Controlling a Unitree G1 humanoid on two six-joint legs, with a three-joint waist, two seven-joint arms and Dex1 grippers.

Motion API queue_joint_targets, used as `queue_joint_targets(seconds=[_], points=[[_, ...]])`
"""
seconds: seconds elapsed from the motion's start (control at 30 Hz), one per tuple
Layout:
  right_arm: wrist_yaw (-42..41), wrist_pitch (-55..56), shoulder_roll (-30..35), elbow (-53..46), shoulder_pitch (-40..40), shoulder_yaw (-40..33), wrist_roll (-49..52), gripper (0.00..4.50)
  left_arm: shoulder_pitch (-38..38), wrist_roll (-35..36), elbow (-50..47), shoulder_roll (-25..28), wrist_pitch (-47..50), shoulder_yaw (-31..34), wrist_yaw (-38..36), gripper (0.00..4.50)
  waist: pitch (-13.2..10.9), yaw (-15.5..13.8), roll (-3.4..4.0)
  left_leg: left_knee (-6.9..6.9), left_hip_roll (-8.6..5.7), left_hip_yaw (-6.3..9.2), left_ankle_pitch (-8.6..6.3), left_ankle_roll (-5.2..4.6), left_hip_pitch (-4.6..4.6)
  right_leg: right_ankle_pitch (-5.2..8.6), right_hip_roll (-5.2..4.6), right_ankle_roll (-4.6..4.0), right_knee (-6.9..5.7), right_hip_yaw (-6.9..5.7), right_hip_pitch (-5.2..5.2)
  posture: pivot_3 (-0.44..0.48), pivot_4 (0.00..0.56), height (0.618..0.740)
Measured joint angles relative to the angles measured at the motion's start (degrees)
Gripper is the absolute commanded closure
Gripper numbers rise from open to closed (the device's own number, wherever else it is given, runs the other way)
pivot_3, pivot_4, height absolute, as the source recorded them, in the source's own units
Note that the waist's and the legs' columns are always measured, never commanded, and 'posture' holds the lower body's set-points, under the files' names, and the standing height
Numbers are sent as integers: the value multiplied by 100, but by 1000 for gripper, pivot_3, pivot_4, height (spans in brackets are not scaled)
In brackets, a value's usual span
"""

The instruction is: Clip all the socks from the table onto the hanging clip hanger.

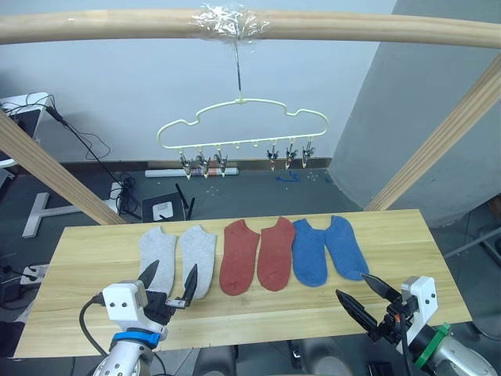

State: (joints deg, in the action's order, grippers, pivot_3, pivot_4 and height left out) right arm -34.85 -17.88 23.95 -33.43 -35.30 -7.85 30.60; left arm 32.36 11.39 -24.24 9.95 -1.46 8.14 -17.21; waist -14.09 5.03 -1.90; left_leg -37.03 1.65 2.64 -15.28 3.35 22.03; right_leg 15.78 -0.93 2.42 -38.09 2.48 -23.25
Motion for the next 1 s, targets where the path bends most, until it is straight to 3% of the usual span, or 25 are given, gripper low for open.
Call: queue_joint_targets(seconds=[0.47, 1.0], points=[[134, -147, -47, -227, -47, 21, 4, 0, 5, 16, -453, -2, 607, 0, 174, 58, 1, 0, 0, 0, 0, 1, 0, 0, 0, -1, 0, 1, -1, 0, 0, -179, 240, 740], [234, -300, -46, -235, 103, 19, 37, 0, 72, 21, -395, -9, 462, 6, 110, 58, 1, -1, 0, -1, 0, 0, 0, 0, 0, -1, 0, 1, -1, 0, 0, -176, 236, 740]])
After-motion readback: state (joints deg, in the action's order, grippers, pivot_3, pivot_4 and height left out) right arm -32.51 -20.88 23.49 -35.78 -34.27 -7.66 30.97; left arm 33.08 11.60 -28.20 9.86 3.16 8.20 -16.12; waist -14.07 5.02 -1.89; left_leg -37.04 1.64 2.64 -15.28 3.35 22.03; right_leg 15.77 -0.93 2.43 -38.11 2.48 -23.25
